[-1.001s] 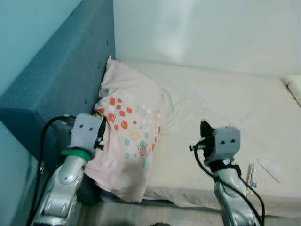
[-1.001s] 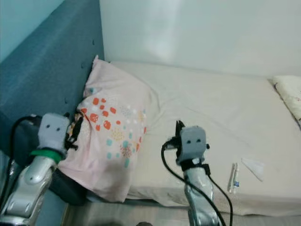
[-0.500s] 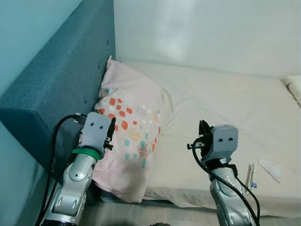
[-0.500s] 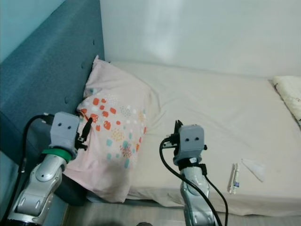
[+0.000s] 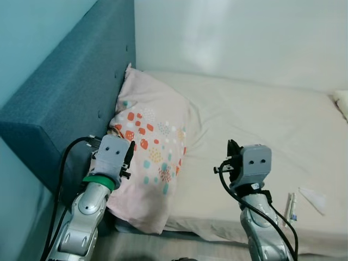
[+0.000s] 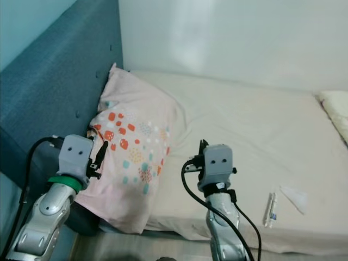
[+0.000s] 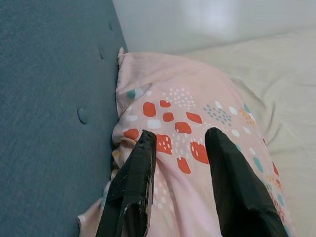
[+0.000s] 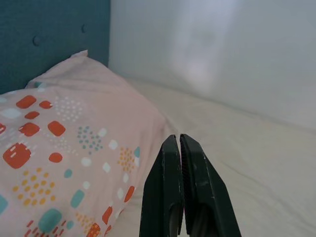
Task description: Clean up the room
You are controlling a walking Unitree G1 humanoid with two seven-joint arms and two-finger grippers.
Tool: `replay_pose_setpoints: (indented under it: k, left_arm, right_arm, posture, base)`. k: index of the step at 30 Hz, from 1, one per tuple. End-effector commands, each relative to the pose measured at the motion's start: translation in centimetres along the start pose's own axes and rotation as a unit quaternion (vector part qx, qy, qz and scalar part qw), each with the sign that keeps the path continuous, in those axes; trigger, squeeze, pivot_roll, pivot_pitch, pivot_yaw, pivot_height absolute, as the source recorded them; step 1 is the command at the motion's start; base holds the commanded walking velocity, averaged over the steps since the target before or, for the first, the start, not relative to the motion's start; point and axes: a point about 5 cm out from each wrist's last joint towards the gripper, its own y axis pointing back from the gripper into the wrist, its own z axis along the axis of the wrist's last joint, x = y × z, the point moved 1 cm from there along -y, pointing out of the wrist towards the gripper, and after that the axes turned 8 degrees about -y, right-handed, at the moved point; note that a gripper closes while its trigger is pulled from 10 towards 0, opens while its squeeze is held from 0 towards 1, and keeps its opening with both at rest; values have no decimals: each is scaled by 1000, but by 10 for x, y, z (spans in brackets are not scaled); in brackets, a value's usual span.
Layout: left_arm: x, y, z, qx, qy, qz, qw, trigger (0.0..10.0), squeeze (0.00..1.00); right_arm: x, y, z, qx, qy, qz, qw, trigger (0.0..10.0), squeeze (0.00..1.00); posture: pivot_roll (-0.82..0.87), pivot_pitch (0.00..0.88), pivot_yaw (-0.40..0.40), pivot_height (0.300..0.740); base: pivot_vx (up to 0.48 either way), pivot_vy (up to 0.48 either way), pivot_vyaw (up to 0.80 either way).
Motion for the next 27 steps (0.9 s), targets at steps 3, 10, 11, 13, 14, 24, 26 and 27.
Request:
replay_pose_setpoints:
  k: [3, 10, 11, 13, 14, 24, 26, 27]
  left_arm:
    - [-8, 3, -2, 4, 4, -14, 1000, 10000, 0]
    - [-8, 3, -3, 8, 5, -17, 1000, 10000, 0]
    - [-8, 3, -3, 8, 5, -18, 1000, 10000, 0]
    - [-8, 3, -3, 8, 5, -18, 1000, 10000, 0]
    - [-9, 2, -3, 8, 5, -19, 1000, 10000, 0]
    - [-8, 3, -3, 11, 6, -17, 1000, 10000, 0]
    - [-8, 3, -3, 11, 6, -17, 1000, 10000, 0]
    - [-8, 3, -3, 11, 5, -17, 1000, 10000, 0]
  right_arm:
    - [-8, 6, -9, 29, 3, -14, 999, 10000, 0]
    - [-9, 6, -11, 39, -5, -28, 999, 10000, 0]
    - [-11, 6, -13, 45, 1, -33, 998, 10000, 0]
    - [-11, 6, -13, 45, 1, -33, 998, 10000, 0]
    - [-13, 6, -15, 49, 4, -40, 998, 10000, 0]
    - [-14, 5, -14, 47, 3, -42, 998, 10000, 0]
    - [-14, 5, -14, 47, 3, -42, 998, 10000, 0]
    - [-14, 5, -14, 48, 4, -41, 998, 10000, 0]
  posture:
    - [-93, 2, -20, 738]
    - [-96, 7, -15, 738]
    - [-96, 7, -15, 738]
    - [-96, 7, -15, 738]
    - [-95, 7, -14, 738]
    - [-93, 8, -14, 738]
    - [-93, 8, -14, 738]
    - [-92, 9, -12, 738]
  base:
    - [0, -394, 0]
    - [0, -363, -800]
    - [0, -334, -769]
    - [0, -334, -769]
    - [0, -330, -463]
    - [0, -321, 0]
    - [0, -319, 0]
    - [0, -315, 0]
